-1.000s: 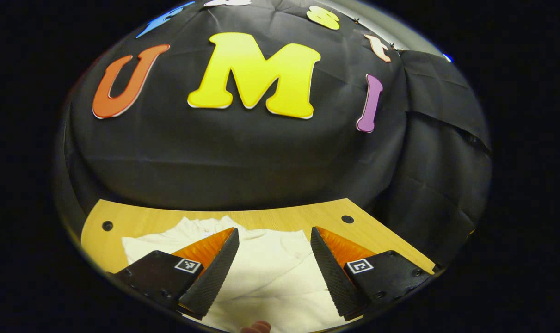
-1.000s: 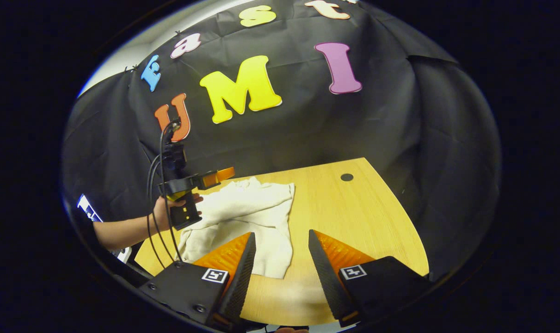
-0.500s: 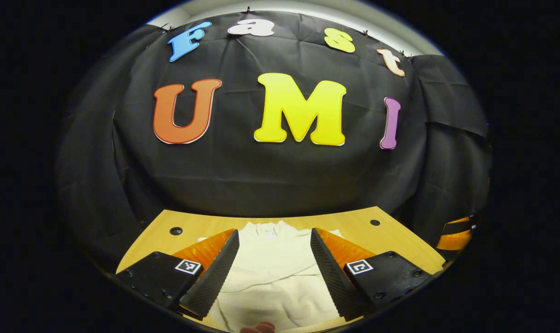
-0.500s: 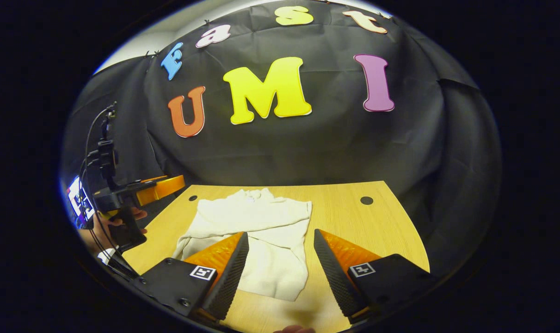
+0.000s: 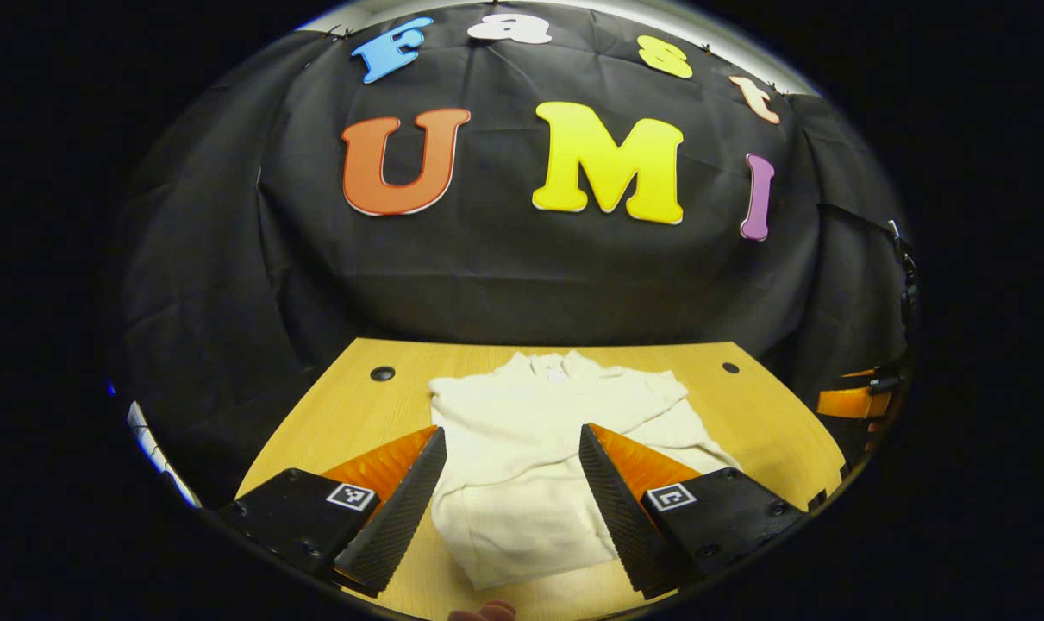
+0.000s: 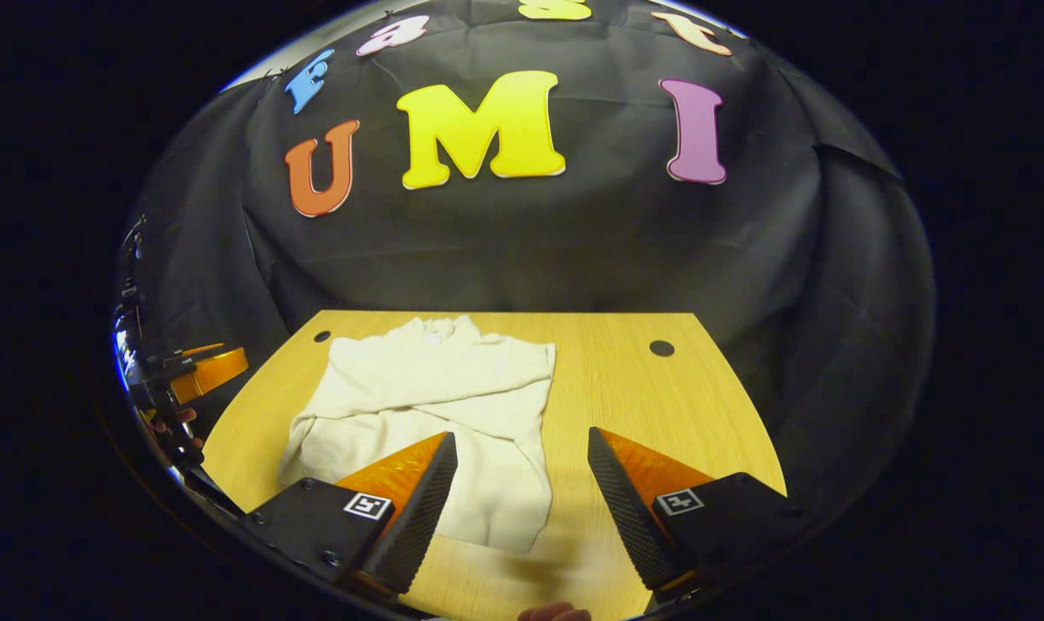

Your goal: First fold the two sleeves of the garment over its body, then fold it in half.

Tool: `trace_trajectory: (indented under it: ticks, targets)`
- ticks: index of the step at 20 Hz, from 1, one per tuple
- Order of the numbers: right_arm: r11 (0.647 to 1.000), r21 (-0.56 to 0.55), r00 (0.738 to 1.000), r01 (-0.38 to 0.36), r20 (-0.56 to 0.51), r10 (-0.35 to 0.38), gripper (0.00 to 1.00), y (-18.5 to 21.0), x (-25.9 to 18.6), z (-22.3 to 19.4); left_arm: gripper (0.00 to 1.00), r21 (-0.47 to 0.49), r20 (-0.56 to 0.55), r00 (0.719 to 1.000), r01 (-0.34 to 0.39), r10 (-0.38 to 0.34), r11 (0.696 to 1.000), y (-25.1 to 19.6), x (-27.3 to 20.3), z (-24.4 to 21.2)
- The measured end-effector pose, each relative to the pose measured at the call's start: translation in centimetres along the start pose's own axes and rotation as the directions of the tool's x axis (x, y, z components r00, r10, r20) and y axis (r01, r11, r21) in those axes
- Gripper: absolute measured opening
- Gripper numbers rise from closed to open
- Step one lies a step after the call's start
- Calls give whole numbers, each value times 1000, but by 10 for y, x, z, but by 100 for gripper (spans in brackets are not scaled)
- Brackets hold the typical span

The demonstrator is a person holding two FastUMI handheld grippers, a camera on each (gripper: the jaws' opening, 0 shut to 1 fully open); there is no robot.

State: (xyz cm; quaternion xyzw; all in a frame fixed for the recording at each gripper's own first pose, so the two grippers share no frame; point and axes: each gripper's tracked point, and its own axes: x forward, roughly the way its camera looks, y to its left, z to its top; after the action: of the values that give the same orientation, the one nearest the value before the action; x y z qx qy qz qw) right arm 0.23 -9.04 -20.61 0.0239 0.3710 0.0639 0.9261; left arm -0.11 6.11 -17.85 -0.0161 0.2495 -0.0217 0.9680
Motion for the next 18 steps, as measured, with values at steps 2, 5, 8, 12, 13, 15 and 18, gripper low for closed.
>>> trace_trajectory:
  ticks: [2, 5, 8, 12, 13, 15, 18]
  targets:
    - [1000, 8, 997, 8, -71, -7, 95, -5, 4, -22, 98, -24, -77, 997, 18, -20, 1000, 5, -4, -30]
    - [999, 25, 981, 24, -194, -18, 95, -12, 4, -66, 98, -53, -212, 975, 52, -62, 997, 8, -10, -87]
    - [998, 48, 951, 40, -307, -24, 95, -17, 6, -105, 99, -83, -357, 930, 66, -92, 994, 10, -16, -138]
    - [995, 74, 910, 60, -415, -24, 96, -12, 11, -139, 99, -193, -467, 873, 55, -141, 980, 2, -17, -169]
    - [995, 79, 901, 56, -434, -16, 96, -6, 14, -145, 98, -216, -483, 863, 45, -147, 975, 1, -16, -172]
    - [996, 63, 886, 61, -464, -25, 97, -4, 23, -156, 97, -243, -522, 840, 20, -148, 970, 8, -5, -189]
    - [997, 49, 860, 67, -509, -33, 94, 0, 37, -171, 97, -268, -565, 810, -4, -154, 963, 6, -6, -194]
